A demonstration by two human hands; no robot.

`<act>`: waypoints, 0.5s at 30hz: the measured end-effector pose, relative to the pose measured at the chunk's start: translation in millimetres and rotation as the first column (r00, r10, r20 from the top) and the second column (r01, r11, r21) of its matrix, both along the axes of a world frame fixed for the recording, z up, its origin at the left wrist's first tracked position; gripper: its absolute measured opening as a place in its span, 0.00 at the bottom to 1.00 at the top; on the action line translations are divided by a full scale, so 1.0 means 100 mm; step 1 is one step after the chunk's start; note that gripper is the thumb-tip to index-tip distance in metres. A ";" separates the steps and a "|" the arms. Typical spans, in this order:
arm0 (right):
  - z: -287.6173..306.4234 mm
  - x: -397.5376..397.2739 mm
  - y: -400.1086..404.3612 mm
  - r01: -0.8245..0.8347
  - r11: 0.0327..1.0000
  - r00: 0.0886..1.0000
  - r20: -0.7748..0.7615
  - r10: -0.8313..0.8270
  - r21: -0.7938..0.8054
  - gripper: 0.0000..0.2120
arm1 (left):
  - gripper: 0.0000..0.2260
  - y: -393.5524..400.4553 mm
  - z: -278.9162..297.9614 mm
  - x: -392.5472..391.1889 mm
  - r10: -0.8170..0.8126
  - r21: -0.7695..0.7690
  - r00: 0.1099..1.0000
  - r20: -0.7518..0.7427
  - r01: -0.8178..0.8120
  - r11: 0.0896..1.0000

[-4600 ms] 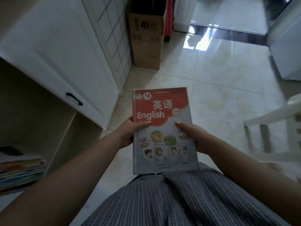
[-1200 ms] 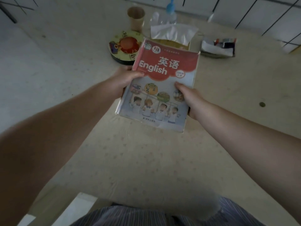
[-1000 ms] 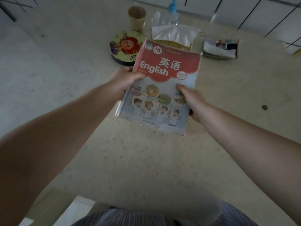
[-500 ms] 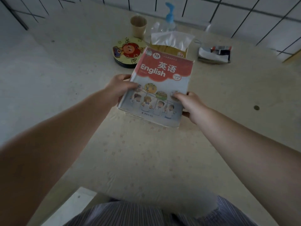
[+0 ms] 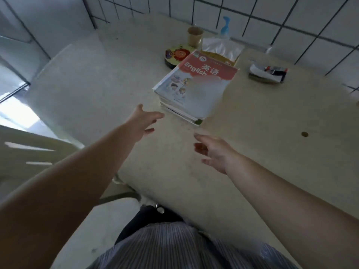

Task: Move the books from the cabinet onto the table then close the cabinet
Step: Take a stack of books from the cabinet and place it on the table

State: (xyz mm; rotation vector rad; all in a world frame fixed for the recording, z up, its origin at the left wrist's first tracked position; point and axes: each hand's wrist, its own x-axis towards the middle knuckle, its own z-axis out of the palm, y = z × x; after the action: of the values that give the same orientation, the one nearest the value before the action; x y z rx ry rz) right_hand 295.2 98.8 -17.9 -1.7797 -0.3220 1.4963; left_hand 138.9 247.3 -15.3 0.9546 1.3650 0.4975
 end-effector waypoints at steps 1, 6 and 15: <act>0.01 -0.02 -0.13 -0.039 0.999 0.999 -0.001 0.039 0.017 0.07 | 0.41 -0.20 0.01 -0.06 0.027 -0.022 0.999 0.028 -0.026 0.999; 0.07 -0.10 -0.64 -0.166 0.983 0.986 0.013 0.165 0.081 0.08 | 0.35 -1.07 -0.02 -0.32 0.080 -0.076 0.991 0.110 -0.072 0.994; 0.04 -0.58 -1.20 -0.387 0.920 0.921 -0.020 0.388 0.059 0.06 | 0.33 -2.39 0.00 -0.94 0.202 -0.092 0.961 0.189 -0.188 0.978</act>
State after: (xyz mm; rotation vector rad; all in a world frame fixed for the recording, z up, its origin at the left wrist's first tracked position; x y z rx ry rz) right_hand 237.2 -21.4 -14.4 -1.7139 -0.7281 1.7663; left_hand 45.4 8.6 -15.1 0.6944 1.2933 0.6698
